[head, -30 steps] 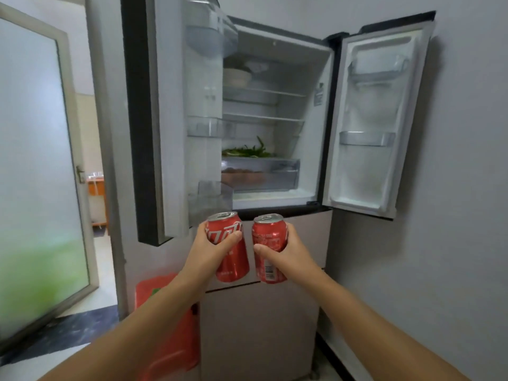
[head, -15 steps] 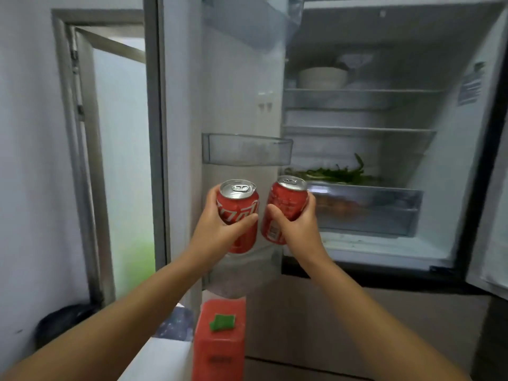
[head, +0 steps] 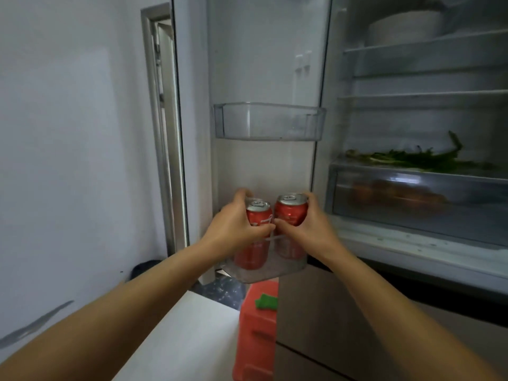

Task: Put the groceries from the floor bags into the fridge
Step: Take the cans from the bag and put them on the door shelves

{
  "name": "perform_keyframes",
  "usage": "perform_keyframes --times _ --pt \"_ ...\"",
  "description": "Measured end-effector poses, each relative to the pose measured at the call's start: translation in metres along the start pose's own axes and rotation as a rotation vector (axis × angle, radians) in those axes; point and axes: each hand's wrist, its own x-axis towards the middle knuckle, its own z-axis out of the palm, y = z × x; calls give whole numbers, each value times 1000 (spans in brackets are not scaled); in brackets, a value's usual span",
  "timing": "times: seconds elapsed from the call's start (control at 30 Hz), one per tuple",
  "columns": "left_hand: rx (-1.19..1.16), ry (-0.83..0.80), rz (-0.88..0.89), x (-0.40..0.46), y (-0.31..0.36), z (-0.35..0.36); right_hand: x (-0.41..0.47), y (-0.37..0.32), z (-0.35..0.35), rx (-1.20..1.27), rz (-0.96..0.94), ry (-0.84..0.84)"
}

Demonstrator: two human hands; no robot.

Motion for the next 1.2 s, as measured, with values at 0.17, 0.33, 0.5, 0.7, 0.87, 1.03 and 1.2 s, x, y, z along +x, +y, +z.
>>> perform_keyframes --times 0.17,0.33,0.5,0.7,0.87,1.03,1.2 --pt "100 -11 22 -4 1 1 3 -4 -7 -221 26 -108" --pt "208 -49 26 -3 1 2 9 -10 -16 -359 55 -253" --pt "212 -13 28 -12 3 1 7 -10 -16 -272 18 -205" --pt "112 100 202 -58 -7 -19 -11 -19 -19 -290 -35 -63" --pt "107 149 158 -105 -43 -62 -48 -81 32 -366 -327 -57" --pt "164 198 -57 -193 -115 -152 -103 -147 143 -249 -497 -208" --pt "330 180 -361 -333 -195 -269 -190 -210 280 -214 -472 -503"
